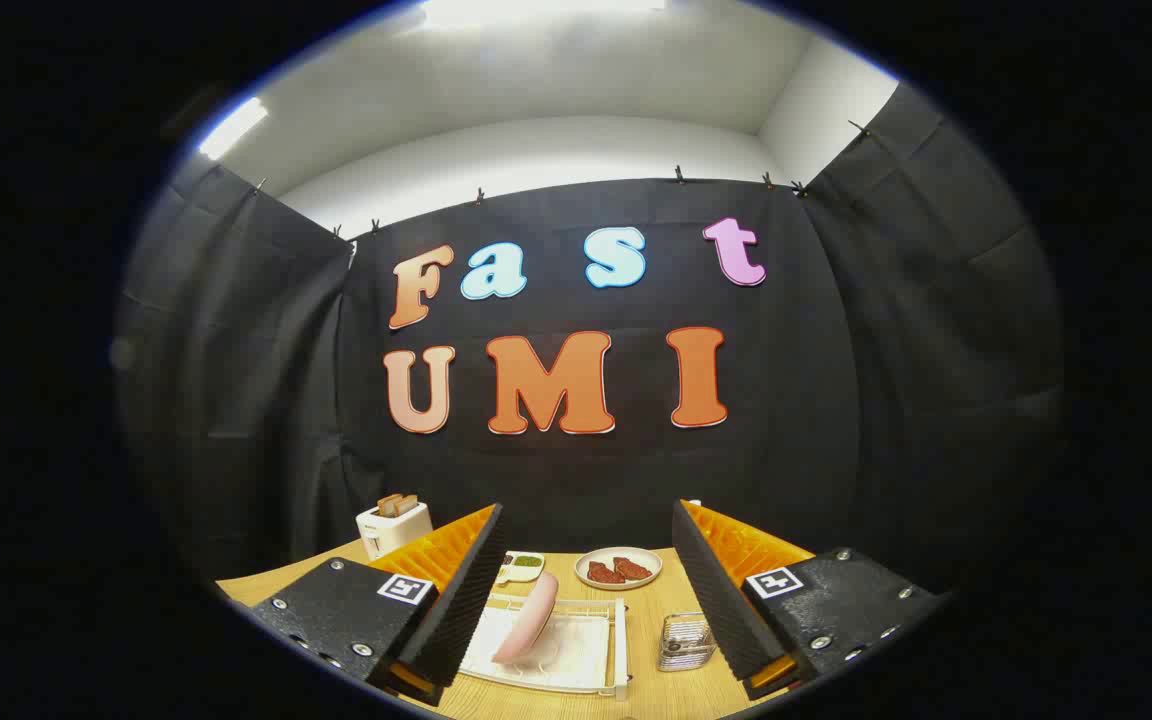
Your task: Take the plate from the dish rack, then take the spoon from the basket and place it into the plate.
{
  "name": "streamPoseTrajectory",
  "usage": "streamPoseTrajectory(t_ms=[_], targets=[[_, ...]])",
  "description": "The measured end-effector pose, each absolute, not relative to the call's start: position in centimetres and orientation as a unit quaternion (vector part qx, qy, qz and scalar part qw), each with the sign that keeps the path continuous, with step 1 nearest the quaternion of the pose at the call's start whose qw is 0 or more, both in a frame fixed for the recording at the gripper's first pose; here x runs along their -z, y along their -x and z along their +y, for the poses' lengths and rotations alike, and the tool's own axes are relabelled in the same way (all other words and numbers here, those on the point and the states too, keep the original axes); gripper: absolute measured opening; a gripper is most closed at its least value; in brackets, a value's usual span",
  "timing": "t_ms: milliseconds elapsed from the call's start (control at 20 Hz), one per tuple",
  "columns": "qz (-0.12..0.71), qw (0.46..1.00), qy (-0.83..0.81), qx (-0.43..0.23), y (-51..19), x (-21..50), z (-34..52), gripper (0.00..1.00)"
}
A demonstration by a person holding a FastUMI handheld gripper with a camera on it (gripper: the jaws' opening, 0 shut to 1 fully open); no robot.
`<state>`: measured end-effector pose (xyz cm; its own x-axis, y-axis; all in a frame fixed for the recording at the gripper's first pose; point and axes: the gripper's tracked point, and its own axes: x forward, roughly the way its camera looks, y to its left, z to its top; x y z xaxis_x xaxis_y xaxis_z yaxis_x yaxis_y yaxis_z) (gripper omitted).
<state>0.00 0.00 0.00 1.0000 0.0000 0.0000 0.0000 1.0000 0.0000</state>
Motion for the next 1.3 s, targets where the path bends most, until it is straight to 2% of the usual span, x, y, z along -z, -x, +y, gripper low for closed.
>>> streamPoseTrajectory(t_ms=[1000,1200,1300], targets=[[-0.001,1.000,0.004,-0.003,1.1,-0.1,-0.2,0.98],[0.022,1.000,0.007,0.010,-0.1,0.2,-0.7,0.98],[0.047,0.999,0.004,-0.009,-0.8,1.4,0.7,0.98]])
